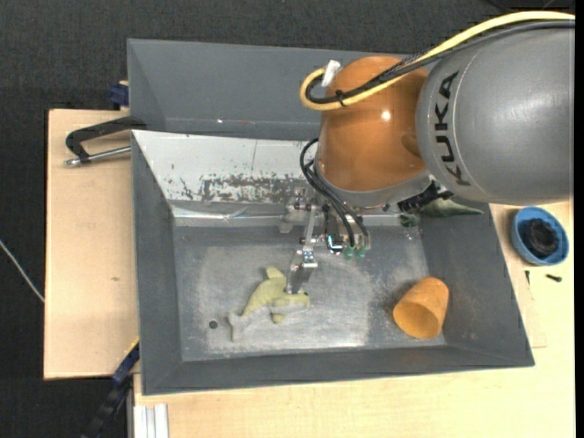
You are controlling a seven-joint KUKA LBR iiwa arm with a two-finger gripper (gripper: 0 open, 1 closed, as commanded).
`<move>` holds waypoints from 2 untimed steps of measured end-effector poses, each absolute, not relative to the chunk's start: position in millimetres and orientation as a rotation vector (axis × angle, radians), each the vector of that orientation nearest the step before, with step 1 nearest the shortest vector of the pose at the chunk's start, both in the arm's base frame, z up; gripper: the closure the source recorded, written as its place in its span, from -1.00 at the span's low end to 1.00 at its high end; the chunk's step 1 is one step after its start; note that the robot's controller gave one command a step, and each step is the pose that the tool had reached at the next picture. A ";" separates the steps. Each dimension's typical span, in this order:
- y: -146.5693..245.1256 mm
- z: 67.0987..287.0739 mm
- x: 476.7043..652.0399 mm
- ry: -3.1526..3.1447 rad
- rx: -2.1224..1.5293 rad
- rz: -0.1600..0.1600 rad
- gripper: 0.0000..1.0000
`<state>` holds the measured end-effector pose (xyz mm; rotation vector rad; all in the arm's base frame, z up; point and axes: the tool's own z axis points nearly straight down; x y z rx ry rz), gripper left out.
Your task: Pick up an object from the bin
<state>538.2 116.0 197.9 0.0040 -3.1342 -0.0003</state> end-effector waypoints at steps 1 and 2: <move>116.6 71.1 548.2 -3.090 0.590 -0.003 -1.00; 130.9 101.1 504.2 -2.884 1.249 -0.002 -1.00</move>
Offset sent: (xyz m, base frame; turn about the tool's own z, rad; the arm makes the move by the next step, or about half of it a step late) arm 0.0083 -0.0009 -0.1279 -0.3743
